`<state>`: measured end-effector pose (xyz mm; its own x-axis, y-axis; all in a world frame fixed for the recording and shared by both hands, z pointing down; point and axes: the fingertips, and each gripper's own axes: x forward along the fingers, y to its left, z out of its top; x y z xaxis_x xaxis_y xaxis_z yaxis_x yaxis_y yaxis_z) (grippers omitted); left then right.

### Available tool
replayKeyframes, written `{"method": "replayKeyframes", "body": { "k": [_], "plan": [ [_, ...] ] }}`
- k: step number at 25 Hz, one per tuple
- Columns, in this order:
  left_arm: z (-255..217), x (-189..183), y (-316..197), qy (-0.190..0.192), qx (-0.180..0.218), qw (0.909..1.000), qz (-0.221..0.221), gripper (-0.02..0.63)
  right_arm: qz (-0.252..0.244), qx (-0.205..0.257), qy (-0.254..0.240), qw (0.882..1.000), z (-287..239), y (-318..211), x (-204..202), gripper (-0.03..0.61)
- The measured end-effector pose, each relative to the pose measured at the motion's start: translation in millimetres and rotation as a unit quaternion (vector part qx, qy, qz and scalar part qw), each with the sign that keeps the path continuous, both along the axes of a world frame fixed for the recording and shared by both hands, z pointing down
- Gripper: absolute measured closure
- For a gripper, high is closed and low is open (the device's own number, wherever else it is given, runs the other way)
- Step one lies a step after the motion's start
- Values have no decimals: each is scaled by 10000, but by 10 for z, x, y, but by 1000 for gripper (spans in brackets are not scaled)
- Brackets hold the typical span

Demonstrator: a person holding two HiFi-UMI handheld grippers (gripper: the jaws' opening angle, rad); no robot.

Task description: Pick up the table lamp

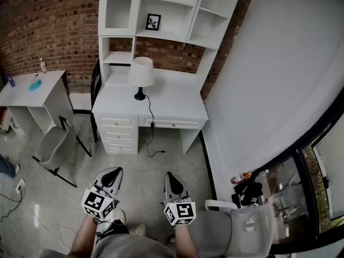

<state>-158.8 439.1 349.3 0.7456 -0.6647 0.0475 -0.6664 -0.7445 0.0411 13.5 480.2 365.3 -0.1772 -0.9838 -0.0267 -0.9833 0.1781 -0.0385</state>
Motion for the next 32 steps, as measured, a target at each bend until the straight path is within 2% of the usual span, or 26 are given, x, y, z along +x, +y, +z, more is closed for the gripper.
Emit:
{"method": "replayKeyframes", "body": {
  "k": [13,20,26,32],
  "plan": [
    [25,44,-12,-19,-27,10000,-31,611,-8,106,-114,9999,-20,-8,65,557],
    [46,116,-133,-25,-48,10000,-57,611,122,-15,-137,9998,42,-43,228,556],
    [108,244,-453,-55,-76,10000,-1,611,289,-67,-113,9995,113,-284,442,556],
    [174,443,-1052,-73,-152,9998,71,611,390,-74,-7,9992,170,-821,617,557]
  ]
}}
